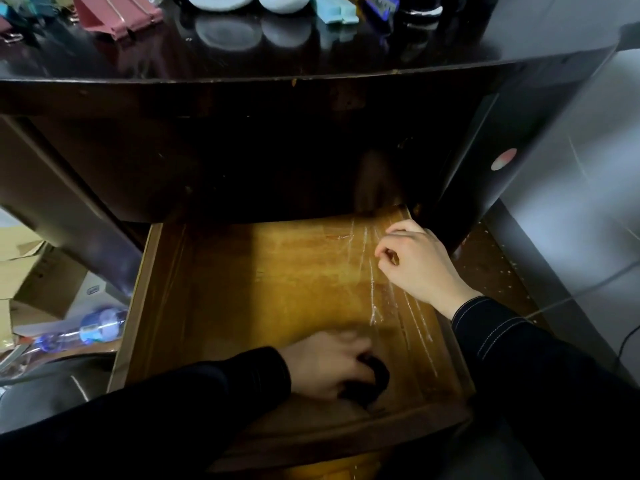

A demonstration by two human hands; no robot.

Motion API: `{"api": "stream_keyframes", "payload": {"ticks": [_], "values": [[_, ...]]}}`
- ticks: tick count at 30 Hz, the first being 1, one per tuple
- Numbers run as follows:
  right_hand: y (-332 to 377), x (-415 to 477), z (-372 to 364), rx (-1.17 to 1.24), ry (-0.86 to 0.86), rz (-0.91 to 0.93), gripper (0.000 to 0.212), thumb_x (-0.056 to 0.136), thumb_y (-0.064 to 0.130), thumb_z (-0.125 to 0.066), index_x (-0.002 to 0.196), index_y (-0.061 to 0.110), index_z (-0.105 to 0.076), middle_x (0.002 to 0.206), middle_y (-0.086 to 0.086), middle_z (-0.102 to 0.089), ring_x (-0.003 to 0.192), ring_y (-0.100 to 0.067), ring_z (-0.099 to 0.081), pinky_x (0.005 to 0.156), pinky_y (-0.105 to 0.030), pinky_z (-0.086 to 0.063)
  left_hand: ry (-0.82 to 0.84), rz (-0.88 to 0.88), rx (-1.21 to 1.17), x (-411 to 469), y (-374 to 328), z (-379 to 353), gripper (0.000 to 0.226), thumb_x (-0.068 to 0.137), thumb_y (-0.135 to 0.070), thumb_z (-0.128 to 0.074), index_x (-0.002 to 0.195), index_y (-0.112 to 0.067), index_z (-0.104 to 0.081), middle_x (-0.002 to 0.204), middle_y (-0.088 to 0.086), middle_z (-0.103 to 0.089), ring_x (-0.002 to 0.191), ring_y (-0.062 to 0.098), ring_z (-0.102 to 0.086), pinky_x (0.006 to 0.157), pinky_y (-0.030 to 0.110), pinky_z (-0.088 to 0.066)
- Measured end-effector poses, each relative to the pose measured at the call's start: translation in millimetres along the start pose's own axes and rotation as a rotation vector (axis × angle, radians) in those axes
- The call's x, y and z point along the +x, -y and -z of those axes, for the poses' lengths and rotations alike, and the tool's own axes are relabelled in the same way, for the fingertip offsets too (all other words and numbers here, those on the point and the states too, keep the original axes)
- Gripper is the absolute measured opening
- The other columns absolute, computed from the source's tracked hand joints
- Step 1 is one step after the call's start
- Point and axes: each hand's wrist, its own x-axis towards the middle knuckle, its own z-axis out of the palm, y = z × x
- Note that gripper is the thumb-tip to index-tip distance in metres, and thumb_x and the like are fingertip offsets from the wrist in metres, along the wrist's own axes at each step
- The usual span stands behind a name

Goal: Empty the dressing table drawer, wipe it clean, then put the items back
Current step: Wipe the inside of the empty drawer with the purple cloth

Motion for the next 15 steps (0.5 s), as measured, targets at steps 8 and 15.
{"api": "stream_keyframes", "payload": {"ticks": [8, 15], "values": [[1, 0, 0, 0.004, -0.002, -0.002, 0.013, 0.091, 0.022, -0.062, 0.09, 0.022, -0.075, 0.096, 0.012, -0.068, 0.121, -0.007, -0.049, 0.103, -0.039, -0.037, 0.02, -0.007, -0.034, 2, -9, -3, 0.051, 0.079, -0.016, -0.068, 0.128, -0.027, -0.06, 0.12, 0.007, -0.045, 0.107, 0.029, -0.045, 0.081, 0.044, -0.048], [1, -1, 0, -0.002, 0.0, 0.007, 0.014, 0.091, 0.022, -0.061, 0.091, 0.022, -0.075, 0.096, 0.012, -0.069, 0.122, -0.007, -0.049, 0.103, -0.039, -0.037, -0.086, 0.225, -0.048, 13, 15, 14, 0.043, 0.089, -0.017, -0.061, 0.13, -0.03, -0.059, 0.124, 0.005, -0.042, 0.116, 0.026, -0.043, 0.089, 0.042, -0.045]]}}
